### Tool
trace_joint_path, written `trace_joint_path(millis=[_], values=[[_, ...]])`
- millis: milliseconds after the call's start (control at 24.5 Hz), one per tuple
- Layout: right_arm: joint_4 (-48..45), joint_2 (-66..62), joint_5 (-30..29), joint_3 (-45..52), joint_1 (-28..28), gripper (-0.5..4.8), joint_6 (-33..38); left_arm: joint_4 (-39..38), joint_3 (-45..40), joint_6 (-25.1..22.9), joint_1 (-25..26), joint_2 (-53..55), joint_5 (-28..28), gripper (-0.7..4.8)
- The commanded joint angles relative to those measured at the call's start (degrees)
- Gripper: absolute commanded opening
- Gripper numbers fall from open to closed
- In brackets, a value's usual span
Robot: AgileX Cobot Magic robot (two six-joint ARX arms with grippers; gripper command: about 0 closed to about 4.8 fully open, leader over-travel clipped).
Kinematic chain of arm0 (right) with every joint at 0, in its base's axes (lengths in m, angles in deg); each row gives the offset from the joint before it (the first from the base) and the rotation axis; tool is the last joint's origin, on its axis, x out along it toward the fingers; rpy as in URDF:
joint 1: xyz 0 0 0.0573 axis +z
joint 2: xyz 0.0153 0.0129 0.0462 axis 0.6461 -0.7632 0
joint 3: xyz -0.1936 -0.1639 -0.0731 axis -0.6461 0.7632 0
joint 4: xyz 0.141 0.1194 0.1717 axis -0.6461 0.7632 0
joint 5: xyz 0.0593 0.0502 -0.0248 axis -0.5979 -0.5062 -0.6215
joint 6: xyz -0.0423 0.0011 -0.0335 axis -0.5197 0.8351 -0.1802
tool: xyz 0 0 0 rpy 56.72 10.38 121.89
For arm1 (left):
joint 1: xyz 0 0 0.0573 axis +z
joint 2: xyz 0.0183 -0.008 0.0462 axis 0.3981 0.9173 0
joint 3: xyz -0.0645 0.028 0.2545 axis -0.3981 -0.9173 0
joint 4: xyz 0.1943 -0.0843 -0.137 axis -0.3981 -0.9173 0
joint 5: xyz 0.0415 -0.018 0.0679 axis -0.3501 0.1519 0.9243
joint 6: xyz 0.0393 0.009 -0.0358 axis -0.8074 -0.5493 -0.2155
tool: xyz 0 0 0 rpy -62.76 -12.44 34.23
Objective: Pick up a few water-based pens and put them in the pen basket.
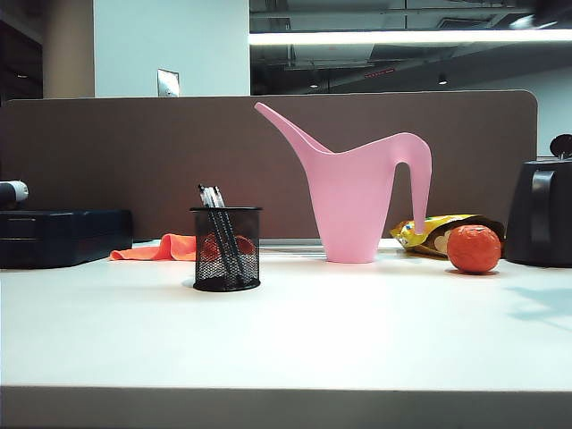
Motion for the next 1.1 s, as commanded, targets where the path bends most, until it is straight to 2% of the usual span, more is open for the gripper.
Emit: trace_joint_path(millis=[41, 163, 367, 572, 653, 857, 1102], values=[[-0.8, 8.7, -0.5, 7.1, -3.7, -0.06, 0.4, 0.8, 0.2, 0.0, 0.0, 0.0, 2.1, -0.05], [-0.8, 18.5, -1.0, 15.4, -7.3, -0.06, 3.0, 0.8, 0.2, 0.0, 0.0, 0.0, 5.7, -0.05], [-0.9, 32.3, -0.8, 26.1, -7.5, -0.06, 5.4, 2.6, 0.1, 0.0, 0.0, 0.0, 8.3, -0.05], [0.2, 43.5, 4.7, 32.1, -7.0, -0.06, 6.7, 4.7, 0.1, 1.7, 0.0, 0.1, 13.6, -0.05], [0.0, 51.6, 6.1, 37.0, -7.0, -0.06, 6.8, 5.5, 0.1, 4.1, 0.0, 0.1, 18.7, -0.05], [-0.7, 60.2, 7.0, 45.1, -7.0, -0.06, 9.4, 5.6, 0.1, 4.1, 0.0, 0.1, 20.0, -0.05], [-4.6, 60.2, 9.5, 49.9, -7.0, -0.06, 9.1, 5.7, 0.1, 4.0, 0.0, 0.1, 20.5, -0.05]])
